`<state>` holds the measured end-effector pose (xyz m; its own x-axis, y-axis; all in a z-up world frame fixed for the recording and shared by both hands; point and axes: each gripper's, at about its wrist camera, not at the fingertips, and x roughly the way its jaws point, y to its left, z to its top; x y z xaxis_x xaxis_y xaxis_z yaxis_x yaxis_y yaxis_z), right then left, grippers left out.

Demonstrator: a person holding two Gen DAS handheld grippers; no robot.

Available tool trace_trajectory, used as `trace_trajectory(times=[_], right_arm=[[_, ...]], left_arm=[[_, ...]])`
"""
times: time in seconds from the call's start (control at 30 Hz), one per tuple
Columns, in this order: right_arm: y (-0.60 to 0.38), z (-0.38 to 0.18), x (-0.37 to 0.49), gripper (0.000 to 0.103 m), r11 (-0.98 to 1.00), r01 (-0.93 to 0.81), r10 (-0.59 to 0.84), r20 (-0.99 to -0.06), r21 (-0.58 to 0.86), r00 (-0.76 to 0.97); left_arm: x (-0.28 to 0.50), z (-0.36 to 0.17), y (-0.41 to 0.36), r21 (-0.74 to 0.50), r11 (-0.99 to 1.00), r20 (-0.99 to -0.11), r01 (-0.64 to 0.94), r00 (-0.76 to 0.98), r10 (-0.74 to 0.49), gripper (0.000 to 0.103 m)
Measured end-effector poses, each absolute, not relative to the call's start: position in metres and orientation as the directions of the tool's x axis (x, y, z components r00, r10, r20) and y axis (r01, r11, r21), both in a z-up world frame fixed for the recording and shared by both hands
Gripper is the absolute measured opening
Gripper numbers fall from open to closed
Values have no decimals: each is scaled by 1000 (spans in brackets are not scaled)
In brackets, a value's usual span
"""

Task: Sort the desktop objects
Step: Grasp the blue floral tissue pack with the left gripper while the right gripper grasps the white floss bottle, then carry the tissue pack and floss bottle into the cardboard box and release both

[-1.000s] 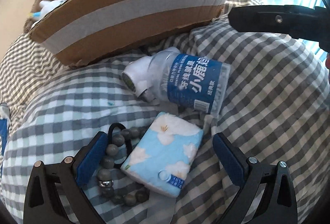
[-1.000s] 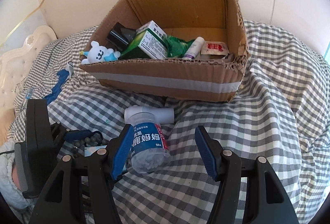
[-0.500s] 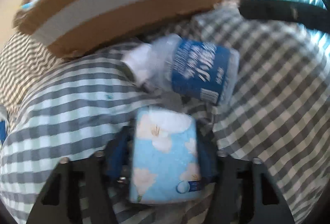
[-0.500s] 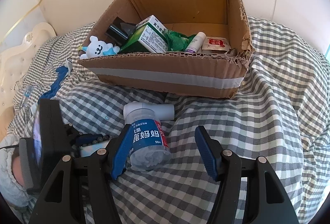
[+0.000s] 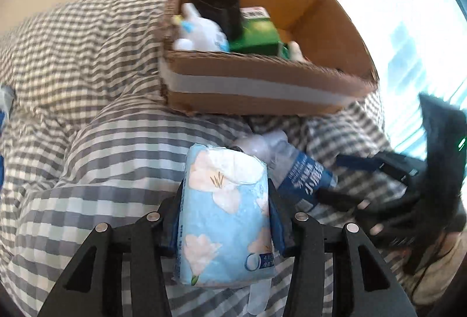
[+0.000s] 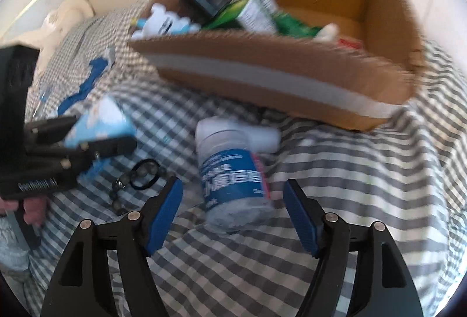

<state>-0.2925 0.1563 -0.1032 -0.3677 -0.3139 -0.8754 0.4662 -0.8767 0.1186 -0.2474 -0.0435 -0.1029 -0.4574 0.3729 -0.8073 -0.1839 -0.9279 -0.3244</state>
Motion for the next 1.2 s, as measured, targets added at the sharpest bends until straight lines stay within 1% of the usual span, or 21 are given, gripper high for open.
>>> trace_trajectory(times=[0.07,0.13,0.23,0.33,0.37,0.4,0.47,0.63,0.8,0.93,1.07,1.2], right_arm=[[145,-114,-297,71,-866,489,-297,-894,105,-334],[133,-124,-303,71,-865,499,-245,-912,52,-329],[119,-143,-312,71,-859,511,-145,-941,-33,-304],[110,-156,-313,71,-845,526,-80,-952,-91,-295],[109,-157,-312,65,-843,528,-74,-952,-100,-298],[110,-156,-310,65,-843,527,-69,-950,-108,-305],[112,-153,-308,65,-847,522,-77,-947,-103,-313],[109,-140,-289,65,-831,528,-58,-917,-175,-396],[110,-117,-266,64,-817,534,-77,-876,-218,-475],[110,-99,-250,63,-807,520,-59,-837,-281,-544],[116,-82,-240,63,-814,511,-84,-814,-276,-575],[115,-61,-232,63,-828,506,-129,-797,-241,-590]], left_arm=[[-256,-107,-55,-362,-917,-799,-165,-452,397,48],[-256,-109,-57,-363,-920,-803,-151,-450,391,48],[-252,-113,-49,-305,-939,-820,-160,-457,344,48],[-250,-115,-37,-245,-952,-831,-185,-466,305,48],[-249,-116,-36,-239,-953,-832,-187,-466,301,48],[-248,-116,-35,-231,-954,-834,-189,-467,295,48],[-248,-117,-34,-222,-957,-834,-186,-472,285,48],[-241,-118,-28,-162,-966,-834,-200,-495,243,48],[-233,-114,-27,-146,-969,-829,-198,-511,229,48],[-228,-112,-25,-133,-975,-835,-179,-510,208,48],[-224,-105,-23,-119,-978,-837,-170,-512,191,48],[-222,-93,-23,-122,-979,-834,-165,-518,192,48]])
